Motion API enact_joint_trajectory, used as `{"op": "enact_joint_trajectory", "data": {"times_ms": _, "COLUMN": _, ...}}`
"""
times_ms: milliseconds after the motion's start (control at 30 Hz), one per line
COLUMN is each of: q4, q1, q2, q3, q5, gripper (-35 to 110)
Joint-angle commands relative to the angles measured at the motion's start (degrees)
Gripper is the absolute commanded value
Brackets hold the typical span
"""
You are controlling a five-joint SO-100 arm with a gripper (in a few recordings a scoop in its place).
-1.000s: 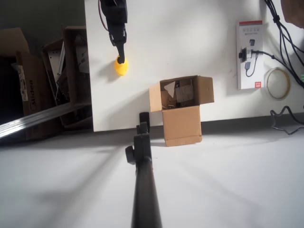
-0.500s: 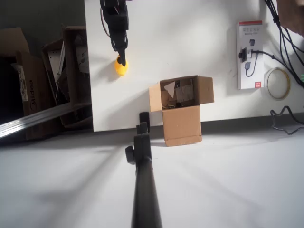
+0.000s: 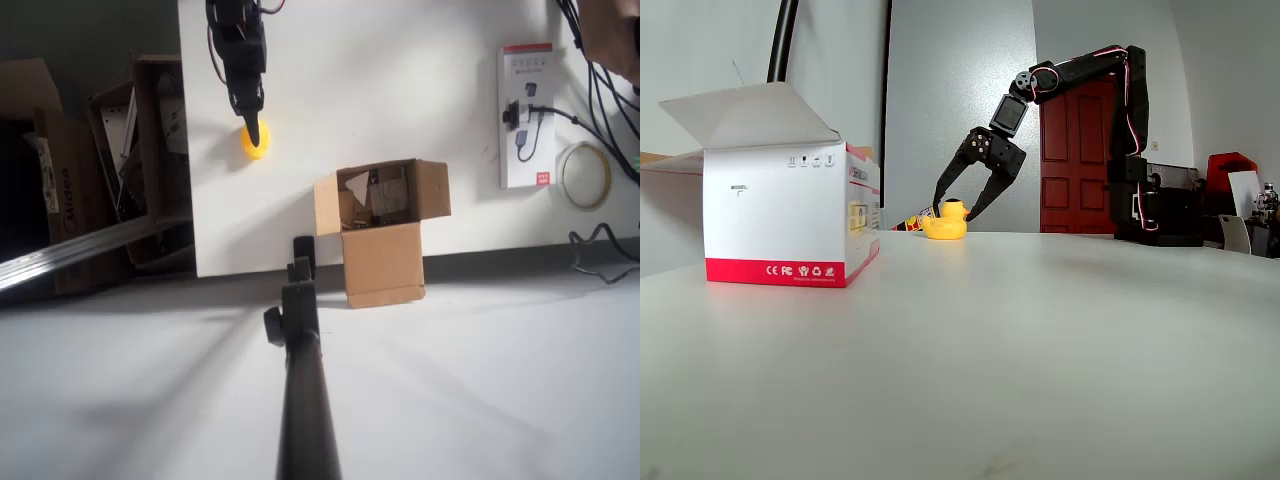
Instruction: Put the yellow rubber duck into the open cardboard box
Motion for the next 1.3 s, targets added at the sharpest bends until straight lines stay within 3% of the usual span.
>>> {"op": "enact_joint_trajectory", "data": {"times_ms": 0, "q4": -0.79, "q1": 0.88, "q2": 0.18, "q3": -2.37, "q5": 0.09, "gripper": 20}}
{"op": "enact_joint_trajectory", "data": {"times_ms": 733, "q4": 1.23, "q1": -0.62, "q2": 4.92, "q3": -2.46, "q5": 0.35, "gripper": 7}}
{"op": "enact_joint_trajectory", "data": {"times_ms": 1267, "q4": 14.5, "q1": -11.87, "q2": 11.43, "q3": -18.63, "q5": 1.14, "gripper": 4}}
